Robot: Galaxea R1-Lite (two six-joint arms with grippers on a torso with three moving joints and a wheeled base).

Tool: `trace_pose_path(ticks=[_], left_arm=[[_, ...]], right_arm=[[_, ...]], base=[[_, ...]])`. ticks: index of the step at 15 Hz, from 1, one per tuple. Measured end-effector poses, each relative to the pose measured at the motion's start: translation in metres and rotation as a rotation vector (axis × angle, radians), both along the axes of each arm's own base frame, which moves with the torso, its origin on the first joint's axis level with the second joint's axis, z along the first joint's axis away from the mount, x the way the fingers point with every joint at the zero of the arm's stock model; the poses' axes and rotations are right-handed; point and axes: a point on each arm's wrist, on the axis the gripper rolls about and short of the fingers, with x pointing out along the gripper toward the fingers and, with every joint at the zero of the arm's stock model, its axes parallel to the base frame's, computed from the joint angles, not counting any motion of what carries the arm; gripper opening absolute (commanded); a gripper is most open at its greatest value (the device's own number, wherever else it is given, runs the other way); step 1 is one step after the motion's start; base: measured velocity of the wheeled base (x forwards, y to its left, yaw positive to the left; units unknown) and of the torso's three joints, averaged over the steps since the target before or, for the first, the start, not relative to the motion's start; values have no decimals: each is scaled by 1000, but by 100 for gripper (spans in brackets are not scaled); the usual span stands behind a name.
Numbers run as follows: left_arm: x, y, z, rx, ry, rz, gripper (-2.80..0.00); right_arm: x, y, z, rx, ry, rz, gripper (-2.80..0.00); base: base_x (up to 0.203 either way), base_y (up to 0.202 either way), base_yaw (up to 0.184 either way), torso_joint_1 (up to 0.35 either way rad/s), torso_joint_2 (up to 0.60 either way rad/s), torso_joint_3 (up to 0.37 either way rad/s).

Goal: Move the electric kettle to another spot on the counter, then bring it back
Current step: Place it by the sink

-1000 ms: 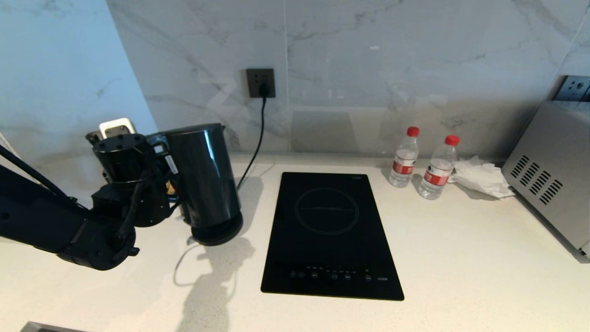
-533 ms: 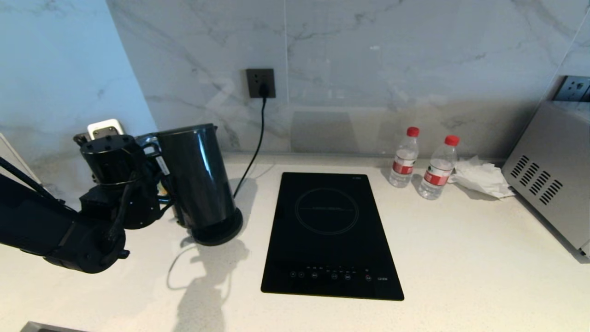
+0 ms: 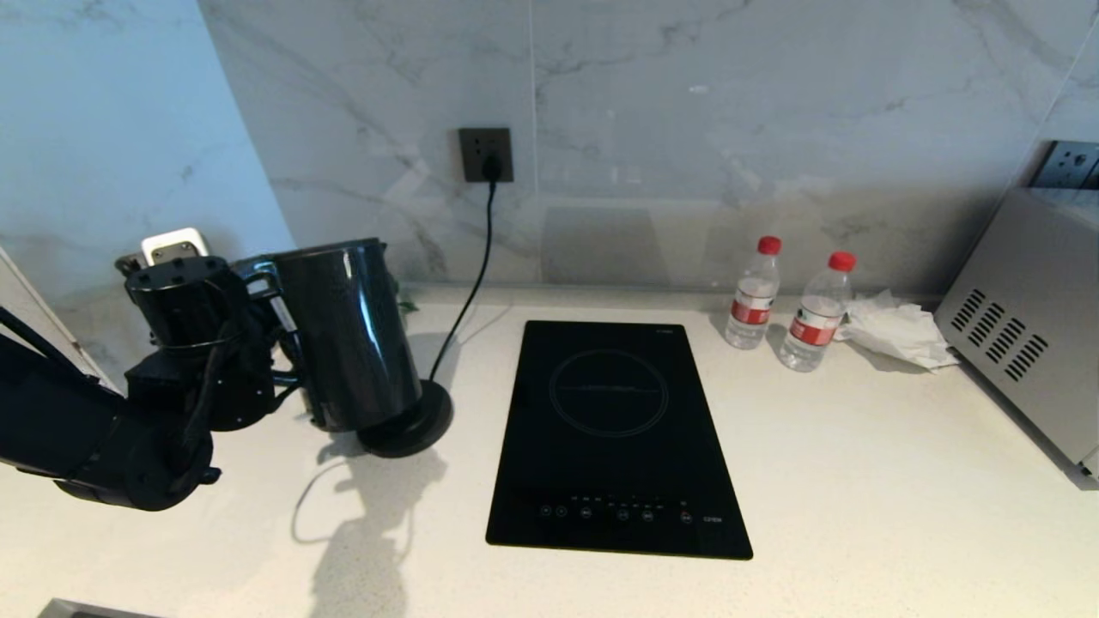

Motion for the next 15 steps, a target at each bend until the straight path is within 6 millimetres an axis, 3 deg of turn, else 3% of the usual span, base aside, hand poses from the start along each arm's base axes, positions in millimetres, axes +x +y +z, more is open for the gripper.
trace_pose_path(ticks=[15], left_arm=[[-1, 45, -1, -2, -1, 27, -280]], right_arm=[[0, 0, 0, 0, 0, 0, -280]], base=[[0, 0, 0, 0, 0, 0]])
